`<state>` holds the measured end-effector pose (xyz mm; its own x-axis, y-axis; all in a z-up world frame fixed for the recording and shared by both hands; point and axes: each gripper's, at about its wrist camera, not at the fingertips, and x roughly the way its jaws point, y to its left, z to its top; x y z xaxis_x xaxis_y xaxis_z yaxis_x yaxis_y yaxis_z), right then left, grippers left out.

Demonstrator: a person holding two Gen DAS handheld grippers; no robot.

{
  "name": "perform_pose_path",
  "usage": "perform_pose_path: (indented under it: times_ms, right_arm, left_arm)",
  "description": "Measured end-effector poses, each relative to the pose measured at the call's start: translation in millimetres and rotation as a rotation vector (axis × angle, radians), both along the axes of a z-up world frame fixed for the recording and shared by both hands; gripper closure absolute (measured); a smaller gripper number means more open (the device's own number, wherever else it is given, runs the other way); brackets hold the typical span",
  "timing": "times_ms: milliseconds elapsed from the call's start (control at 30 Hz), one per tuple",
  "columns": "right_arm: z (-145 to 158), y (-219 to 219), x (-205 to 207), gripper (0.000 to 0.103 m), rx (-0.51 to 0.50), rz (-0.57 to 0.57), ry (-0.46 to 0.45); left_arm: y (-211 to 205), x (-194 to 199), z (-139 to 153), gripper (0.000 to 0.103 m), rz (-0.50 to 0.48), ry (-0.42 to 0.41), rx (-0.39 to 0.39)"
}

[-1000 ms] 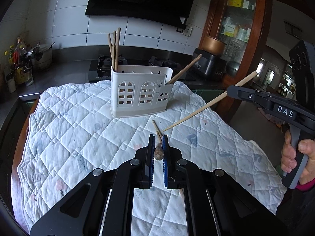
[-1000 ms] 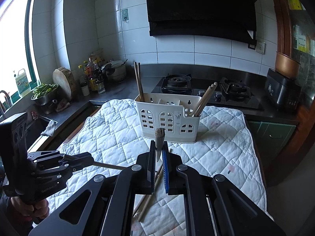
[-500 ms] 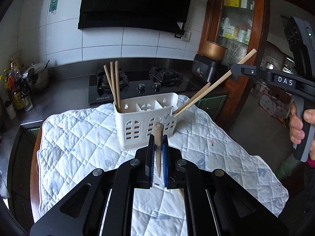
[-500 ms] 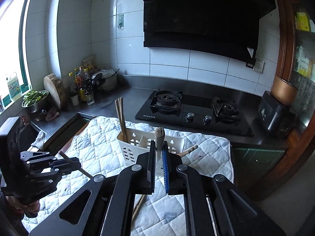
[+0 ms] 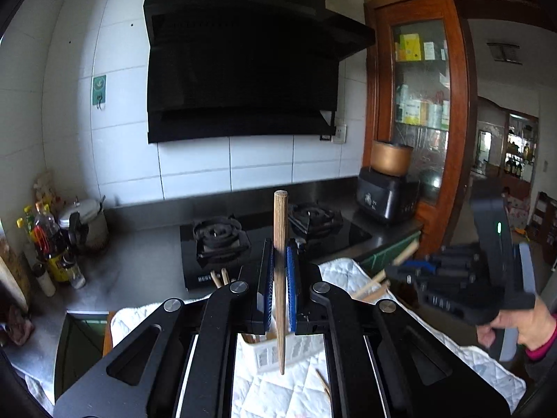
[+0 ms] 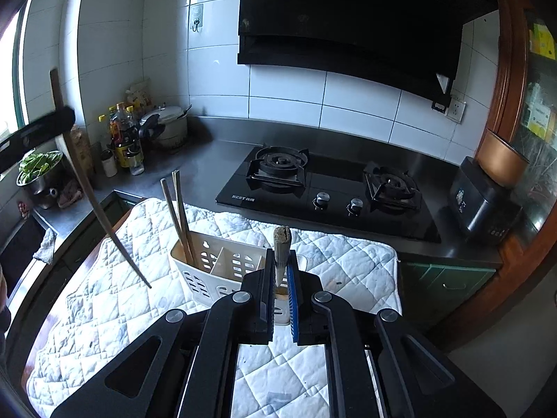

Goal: Organize utensils
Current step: 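Lift both held chopsticks over the white holder and lower them inside, then open both grippers to drop the chopsticks into the holder and withdraw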

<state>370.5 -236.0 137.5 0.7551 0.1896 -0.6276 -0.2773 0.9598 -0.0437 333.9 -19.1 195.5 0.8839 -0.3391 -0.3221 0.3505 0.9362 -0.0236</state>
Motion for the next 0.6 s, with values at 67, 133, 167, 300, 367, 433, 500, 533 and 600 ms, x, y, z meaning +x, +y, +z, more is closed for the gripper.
perform_pose_path:
  times_ms: [67,133,167,300,367,433,500,533,600]
  right_arm:
    - [-6,2,5,0.096,-0.005,0.003,0.011]
    - [-10,4,7,0.096,-0.006,0.010,0.018]
    - [-13,4,8,0.096,-0.011,0.012,0.019]
    - [-20,7,14,0.096,-0.020,0.019,0.030]
    - [-24,8,18,0.096,-0.020,0.020,0.040]
    - [-29,7,22,0.096,-0.018,0.021,0.051]
    - [-34,9,24,0.096,-0.027,0.023,0.056]
    - [-35,10,24,0.096,-0.026,0.024,0.058]
    - [-38,11,23,0.096,-0.022,0.027,0.061]
  left_arm:
    - [-2,11,4,0.097,0.016,-0.020,-0.008]
    - [-5,24,4,0.097,0.030,-0.022,-0.010]
    - [-8,29,2,0.097,0.043,-0.031,-0.002]
    - [-11,49,-8,0.097,0.075,-0.032,0.003]
    - [-10,59,-16,0.097,0.082,-0.013,-0.004]
    - [-6,69,-25,0.097,0.089,0.011,-0.010]
    - [-2,77,-35,0.097,0.094,0.033,-0.008]
    - [-2,80,-40,0.097,0.098,0.041,-0.005]
    - [2,85,-48,0.097,0.093,0.063,-0.014]
